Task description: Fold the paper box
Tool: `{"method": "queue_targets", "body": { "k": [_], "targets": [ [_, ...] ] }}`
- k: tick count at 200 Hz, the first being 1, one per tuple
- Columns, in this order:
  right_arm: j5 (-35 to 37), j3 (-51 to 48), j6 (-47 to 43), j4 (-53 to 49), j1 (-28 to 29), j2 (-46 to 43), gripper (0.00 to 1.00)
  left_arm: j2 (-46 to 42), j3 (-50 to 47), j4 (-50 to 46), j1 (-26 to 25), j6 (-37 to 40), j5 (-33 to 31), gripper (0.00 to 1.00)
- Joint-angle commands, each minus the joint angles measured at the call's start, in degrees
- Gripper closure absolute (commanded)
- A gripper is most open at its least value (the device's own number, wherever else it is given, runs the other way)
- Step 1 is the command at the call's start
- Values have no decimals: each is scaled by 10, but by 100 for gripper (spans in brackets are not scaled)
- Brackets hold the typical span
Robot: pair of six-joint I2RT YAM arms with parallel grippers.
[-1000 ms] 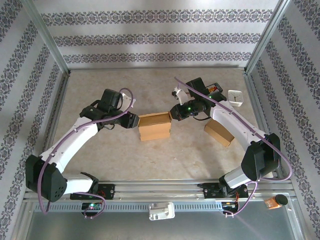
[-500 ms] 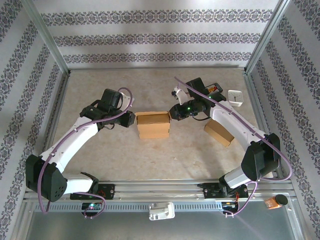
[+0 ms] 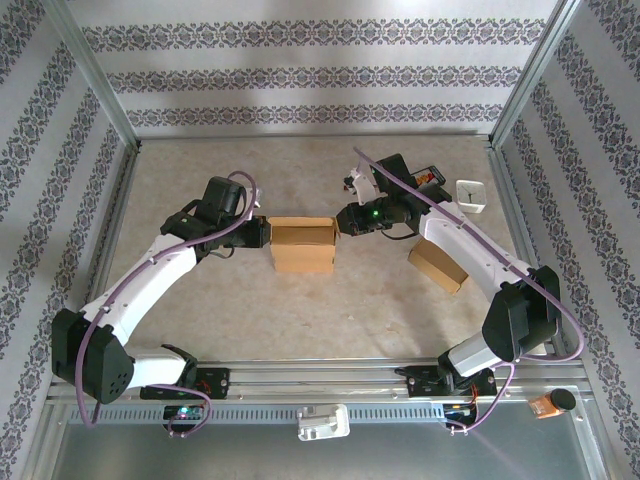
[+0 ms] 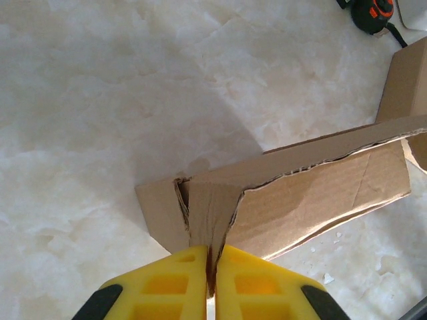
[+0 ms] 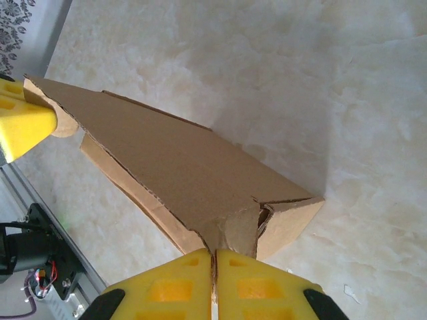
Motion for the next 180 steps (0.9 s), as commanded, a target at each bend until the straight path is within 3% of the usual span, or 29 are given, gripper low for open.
{"method": "queue_targets", "body": {
  "k": [1, 180],
  "targets": [
    [-12, -5, 21, 10, 6, 7, 90, 2, -15, 24, -4, -33, 2, 91],
    [-32, -26, 178, 47, -7, 26, 92, -5, -19, 21, -4, -32, -5, 92]
  ]
}}
